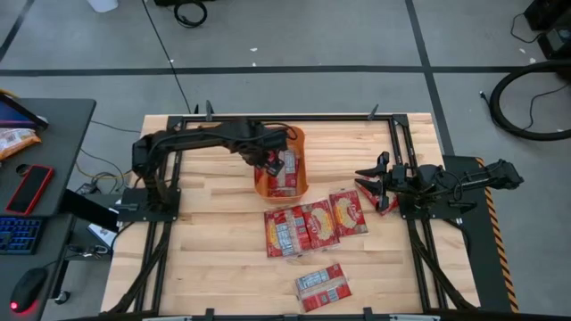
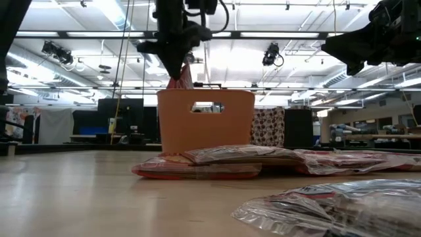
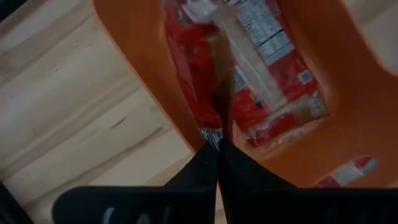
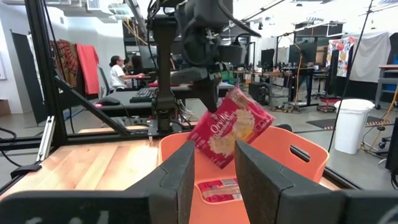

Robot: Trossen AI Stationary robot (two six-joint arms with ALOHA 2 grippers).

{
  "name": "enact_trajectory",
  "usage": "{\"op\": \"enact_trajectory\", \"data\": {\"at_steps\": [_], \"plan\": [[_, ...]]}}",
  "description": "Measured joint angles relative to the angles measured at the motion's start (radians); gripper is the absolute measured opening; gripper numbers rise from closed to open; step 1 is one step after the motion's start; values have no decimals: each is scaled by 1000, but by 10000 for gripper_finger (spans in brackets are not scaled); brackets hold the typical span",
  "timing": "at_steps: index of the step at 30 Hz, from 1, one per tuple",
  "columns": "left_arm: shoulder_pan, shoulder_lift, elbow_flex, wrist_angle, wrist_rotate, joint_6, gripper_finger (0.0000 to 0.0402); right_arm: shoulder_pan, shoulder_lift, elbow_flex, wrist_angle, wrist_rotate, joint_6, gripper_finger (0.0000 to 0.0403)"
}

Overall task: Sort popcorn bags into baskets
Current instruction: Put the popcorn bag into the orange bin

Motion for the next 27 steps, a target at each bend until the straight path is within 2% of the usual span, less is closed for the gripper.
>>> {"op": "enact_trajectory", "data": {"at_steps": [6, 14, 20, 23, 27], "plan": [[2, 29, 0, 10, -63, 23, 23, 0, 0, 0, 0, 3, 0, 119], [-15, 36, 0, 78, -83, 71, 92, 0, 0, 0, 6, -1, 0, 119], [-101, 36, 0, 241, 9, 413, 109, 0, 0, 0, 7, -2, 0, 119], [-180, 36, 0, 350, 8, 582, 105, 0, 0, 0, 7, -2, 0, 119], [-291, 46, 1, 443, -43, 799, 102, 0, 0, 0, 7, -3, 0, 119]]}}
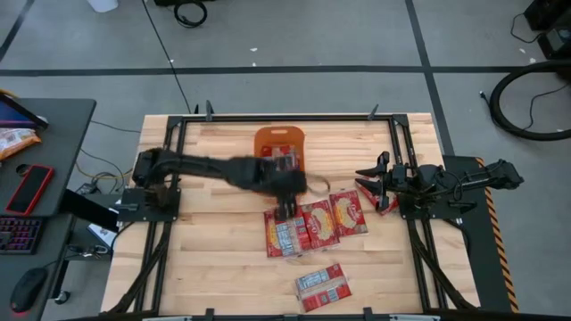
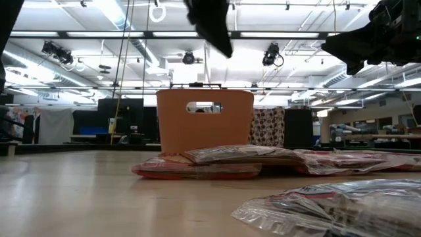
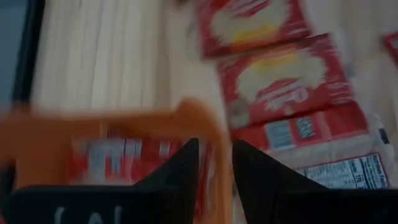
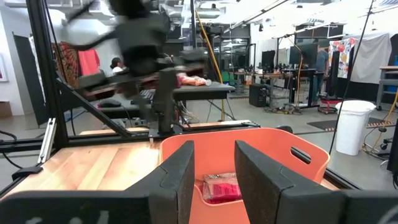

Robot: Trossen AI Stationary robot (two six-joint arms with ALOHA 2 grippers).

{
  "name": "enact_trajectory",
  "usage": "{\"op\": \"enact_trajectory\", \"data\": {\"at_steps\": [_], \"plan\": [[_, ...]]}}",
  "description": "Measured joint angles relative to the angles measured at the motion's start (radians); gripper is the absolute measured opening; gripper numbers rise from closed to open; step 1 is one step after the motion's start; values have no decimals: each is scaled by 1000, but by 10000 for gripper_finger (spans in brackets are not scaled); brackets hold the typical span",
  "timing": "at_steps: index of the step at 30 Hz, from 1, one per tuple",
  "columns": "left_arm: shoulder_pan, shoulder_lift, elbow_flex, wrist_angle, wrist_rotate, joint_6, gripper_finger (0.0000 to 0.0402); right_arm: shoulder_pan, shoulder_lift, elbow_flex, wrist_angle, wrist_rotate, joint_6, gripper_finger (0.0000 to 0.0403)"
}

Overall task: Sort popcorn bags into baskets
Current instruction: Put the popcorn bag into the orange bin

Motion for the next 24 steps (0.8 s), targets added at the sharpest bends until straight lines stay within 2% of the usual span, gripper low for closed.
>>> {"op": "enact_trajectory", "data": {"at_steps": [5, 11, 24], "plan": [[-126, 62, 0, 33, -79, 107, 101, 0, 0, 0, 0, 0, 0, 119], [-227, 183, -1, 27, -103, 180, 104, 0, 0, 0, -1, 0, 0, 119], [-326, 309, -1, -103, -176, 427, 154, 0, 0, 0, 0, 2, 0, 119]]}}
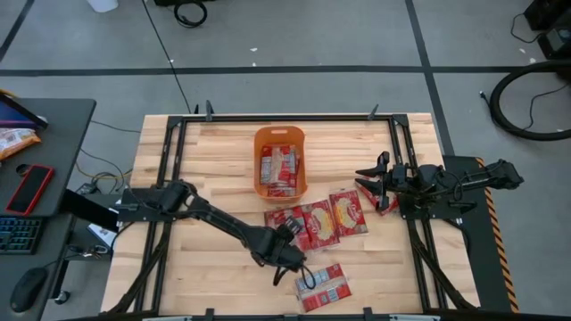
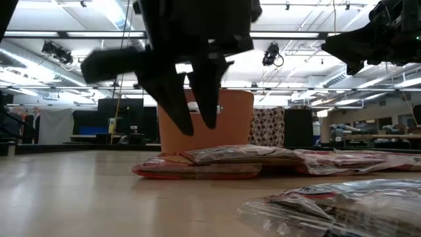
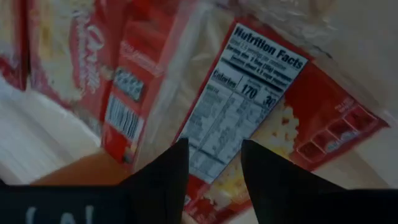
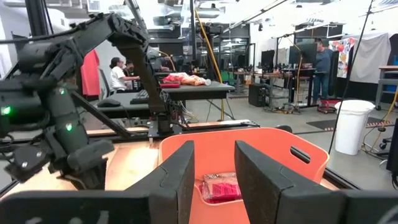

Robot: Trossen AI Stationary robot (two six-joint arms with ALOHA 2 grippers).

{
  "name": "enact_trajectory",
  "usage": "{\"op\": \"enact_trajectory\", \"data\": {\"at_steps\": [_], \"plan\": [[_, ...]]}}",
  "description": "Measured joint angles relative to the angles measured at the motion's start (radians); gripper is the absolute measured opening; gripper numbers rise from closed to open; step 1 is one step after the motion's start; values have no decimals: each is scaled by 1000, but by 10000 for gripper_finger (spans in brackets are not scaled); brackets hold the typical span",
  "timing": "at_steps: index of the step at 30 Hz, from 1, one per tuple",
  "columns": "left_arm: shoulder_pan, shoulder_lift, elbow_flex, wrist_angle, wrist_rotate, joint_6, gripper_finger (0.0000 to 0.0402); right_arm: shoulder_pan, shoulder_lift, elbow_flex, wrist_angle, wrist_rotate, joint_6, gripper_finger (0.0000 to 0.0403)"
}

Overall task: Sort popcorn bags into baskets
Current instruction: Put the popcorn bag into the orange bin

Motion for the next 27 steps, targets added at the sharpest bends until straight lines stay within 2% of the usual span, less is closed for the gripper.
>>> {"op": "enact_trajectory", "data": {"at_steps": [6, 14, 18, 24, 27], "plan": [[-3, 41, 0, -10, -30, 4, 169, 0, 1, 0, 1, 0, 0, 119], [14, 73, 2, -47, -16, 3, 165, 0, 1, 0, -2, 0, 0, 119], [15, 81, 3, -43, -7, 3, 126, 0, 1, 0, 1, 0, 0, 119], [15, 87, 3, -28, -11, -26, 18, 0, 1, 0, 0, 1, 0, 119], [15, 84, 2, -28, -12, -82, 11, 0, 1, 0, -1, 1, 0, 119]]}}
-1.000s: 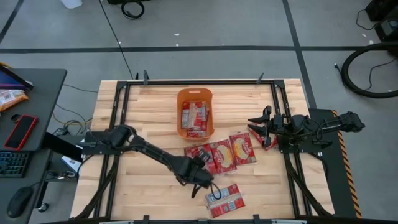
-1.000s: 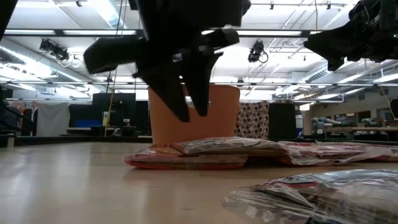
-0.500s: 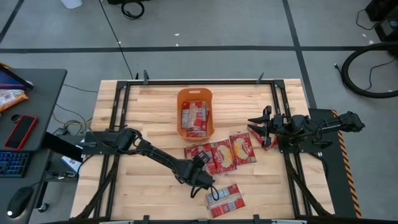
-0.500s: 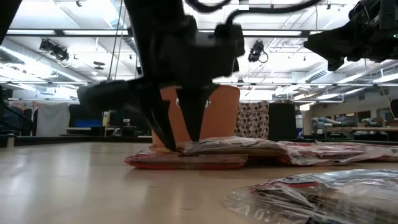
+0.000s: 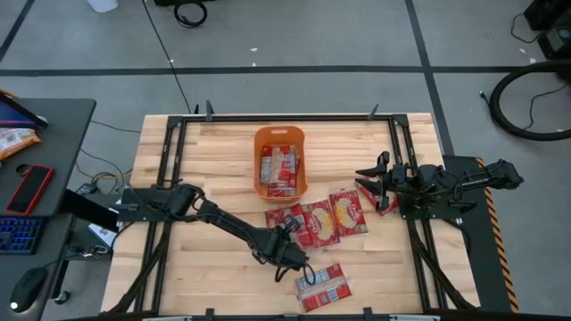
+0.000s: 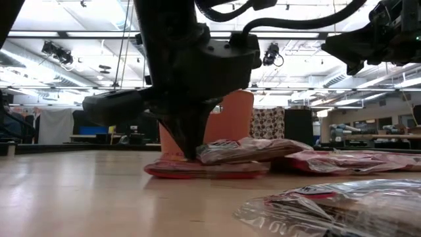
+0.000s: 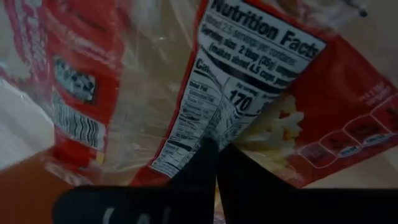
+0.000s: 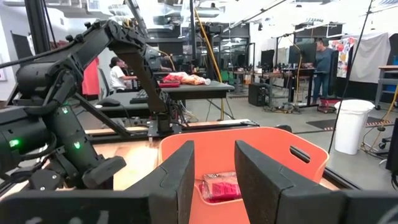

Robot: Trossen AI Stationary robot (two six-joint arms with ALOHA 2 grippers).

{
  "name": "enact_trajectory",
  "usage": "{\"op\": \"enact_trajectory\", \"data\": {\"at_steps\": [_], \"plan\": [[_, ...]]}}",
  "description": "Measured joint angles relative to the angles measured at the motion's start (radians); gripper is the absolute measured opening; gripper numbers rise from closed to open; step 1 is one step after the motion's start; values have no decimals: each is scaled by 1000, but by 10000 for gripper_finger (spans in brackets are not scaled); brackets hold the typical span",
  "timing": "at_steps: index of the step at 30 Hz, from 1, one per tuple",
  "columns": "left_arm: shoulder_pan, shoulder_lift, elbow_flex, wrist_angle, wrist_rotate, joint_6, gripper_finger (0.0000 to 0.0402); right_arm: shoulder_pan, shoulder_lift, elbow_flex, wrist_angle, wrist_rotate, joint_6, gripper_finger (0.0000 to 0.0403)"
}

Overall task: Sort popcorn bags into baskets
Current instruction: Put the popcorn bag into the orange bin

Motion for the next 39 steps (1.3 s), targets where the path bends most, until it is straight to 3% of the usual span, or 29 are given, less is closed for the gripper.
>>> {"op": "enact_trajectory", "data": {"at_steps": [5, 16, 20, 24, 26, 29, 32, 39], "plan": [[-1, -47, 7, -33, -17, -49, 6, 0, 0, 0, 1, 0, 0, 119], [38, -223, 199, -15, -107, -245, 5, 0, 0, 0, 1, 3, 0, 119], [70, -280, 265, -13, -190, -332, 5, 0, 0, 0, 1, 3, 0, 119], [116, -342, 279, -37, -306, -518, 5, 0, 0, 0, 1, 3, 0, 119], [156, -360, 279, -104, -317, -667, 5, 0, 0, 0, 1, 3, 0, 119], [236, -357, 277, -255, -238, -905, 5, 0, 0, 0, 1, 3, 0, 119], [314, -339, 276, -373, -135, -1042, 5, 0, 0, 0, 1, 3, 0, 119], [471, -314, 276, -415, 123, -1070, 5, 0, 0, 0, 1, 3, 0, 119]]}}
